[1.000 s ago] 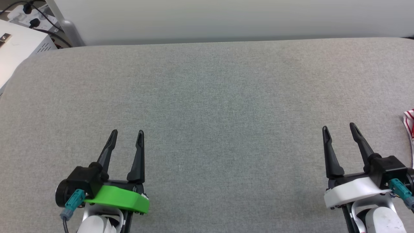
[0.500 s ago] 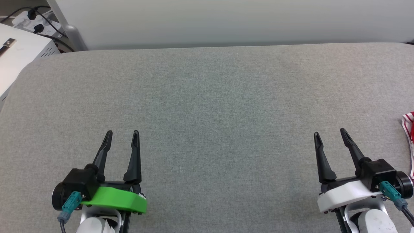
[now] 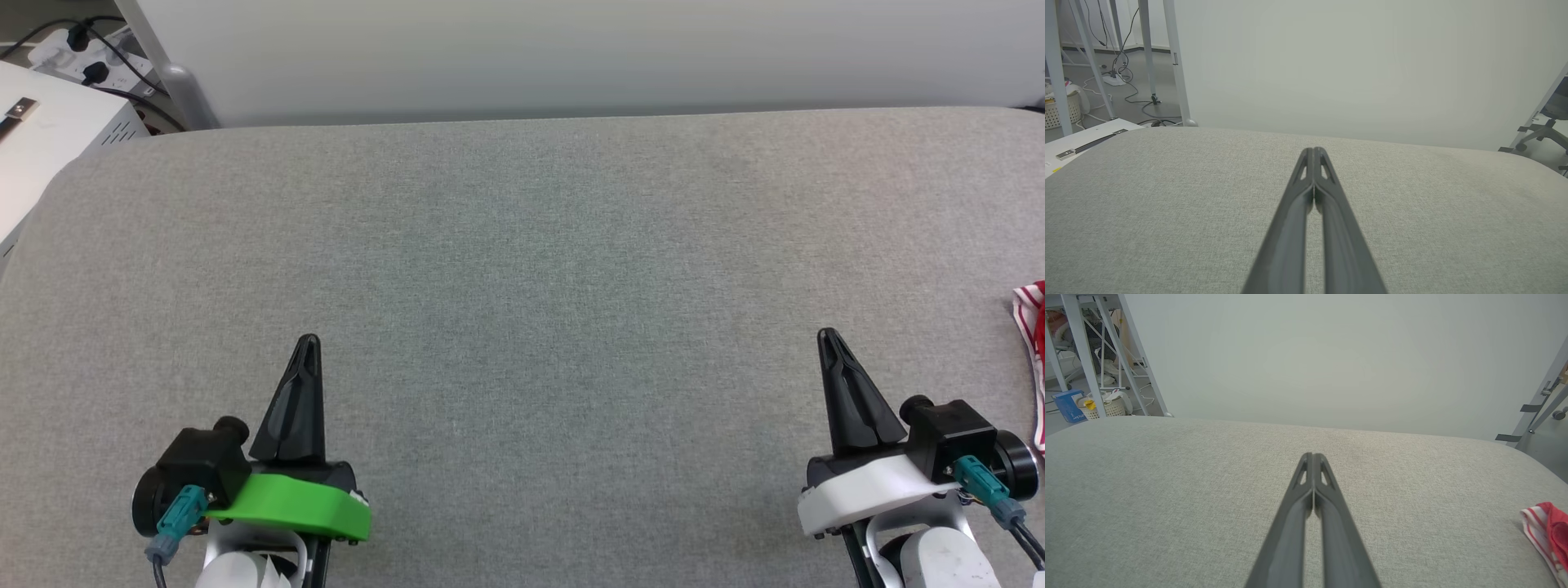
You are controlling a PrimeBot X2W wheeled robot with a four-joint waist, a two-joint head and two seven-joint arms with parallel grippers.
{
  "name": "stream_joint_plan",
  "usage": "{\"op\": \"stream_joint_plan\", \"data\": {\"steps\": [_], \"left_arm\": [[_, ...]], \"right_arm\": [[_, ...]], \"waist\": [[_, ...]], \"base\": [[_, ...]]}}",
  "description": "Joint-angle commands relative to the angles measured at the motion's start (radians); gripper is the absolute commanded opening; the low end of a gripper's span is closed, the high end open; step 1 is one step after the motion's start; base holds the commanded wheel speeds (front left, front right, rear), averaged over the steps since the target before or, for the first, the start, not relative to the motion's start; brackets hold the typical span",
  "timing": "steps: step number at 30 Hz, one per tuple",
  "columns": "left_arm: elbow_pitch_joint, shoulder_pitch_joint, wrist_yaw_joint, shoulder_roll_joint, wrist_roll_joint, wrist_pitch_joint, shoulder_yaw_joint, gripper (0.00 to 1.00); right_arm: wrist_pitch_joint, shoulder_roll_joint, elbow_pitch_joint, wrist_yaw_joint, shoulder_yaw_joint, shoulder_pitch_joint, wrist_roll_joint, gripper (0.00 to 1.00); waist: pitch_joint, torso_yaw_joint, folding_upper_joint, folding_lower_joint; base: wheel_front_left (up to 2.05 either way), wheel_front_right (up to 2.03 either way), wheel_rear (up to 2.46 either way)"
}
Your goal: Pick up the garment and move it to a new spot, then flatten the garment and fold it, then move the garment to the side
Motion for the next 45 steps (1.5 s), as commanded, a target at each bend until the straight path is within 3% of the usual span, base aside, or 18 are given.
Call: {"op": "stream_joint_plan", "data": {"steps": [1, 45], "left_arm": [[-0.001, 0.001, 0.005, -0.002, 0.012, 0.006, 0.001, 0.0], [-0.012, 0.01, 0.05, -0.015, 0.097, 0.094, 0.011, 0.0]], "right_arm": [[0.005, -0.001, -0.003, 0.0, 0.0, 0.002, -0.002, 0.0], [0.093, -0.001, -0.028, 0.0, -0.005, 0.019, -0.022, 0.0]], "waist": [[-0.002, 0.001, 0.0005, 0.0001], [-0.046, 0.015, 0.0041, 0.0001]], "base": [[0.0, 0.0, 0.0], [0.0, 0.0, 0.0]]}}
